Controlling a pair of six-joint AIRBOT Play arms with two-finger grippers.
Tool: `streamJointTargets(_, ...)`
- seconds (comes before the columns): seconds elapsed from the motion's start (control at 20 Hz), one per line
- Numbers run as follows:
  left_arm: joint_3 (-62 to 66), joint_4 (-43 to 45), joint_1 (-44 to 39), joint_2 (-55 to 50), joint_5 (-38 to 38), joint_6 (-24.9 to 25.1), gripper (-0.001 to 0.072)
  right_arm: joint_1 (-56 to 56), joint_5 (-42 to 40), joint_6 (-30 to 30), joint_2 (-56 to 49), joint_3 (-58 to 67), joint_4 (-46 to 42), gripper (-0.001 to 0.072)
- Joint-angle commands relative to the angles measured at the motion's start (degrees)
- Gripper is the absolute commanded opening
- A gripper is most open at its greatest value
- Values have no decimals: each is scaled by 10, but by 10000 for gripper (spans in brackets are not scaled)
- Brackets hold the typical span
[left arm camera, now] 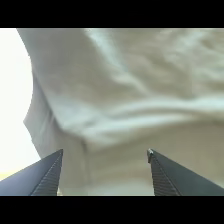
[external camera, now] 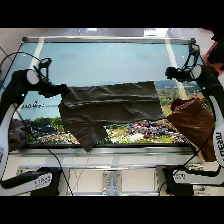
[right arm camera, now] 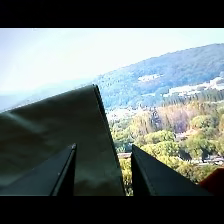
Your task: Fold the shirts.
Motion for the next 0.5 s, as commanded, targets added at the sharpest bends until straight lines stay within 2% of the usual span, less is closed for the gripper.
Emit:
streamJointTargets(0.0,-155,14,0,155,-2,-34,606,-21,78,0,43,0,-2,411)
streamJointTargets(0.1,-300,-45,0,237,-1,-109,606,-34,114,-7,44,-14,18,404)
streamJointTargets(0.15,-363,-98,0,268,4,-130,605,-35,116,-16,44,-24,33,404)
streamJointTargets(0.3,-468,-253,0,295,35,-138,606,-33,89,-18,44,-46,75,404)
streamJointTargets(0.45,-510,-320,0,293,75,-144,605,-33,76,-49,44,-49,114,404)
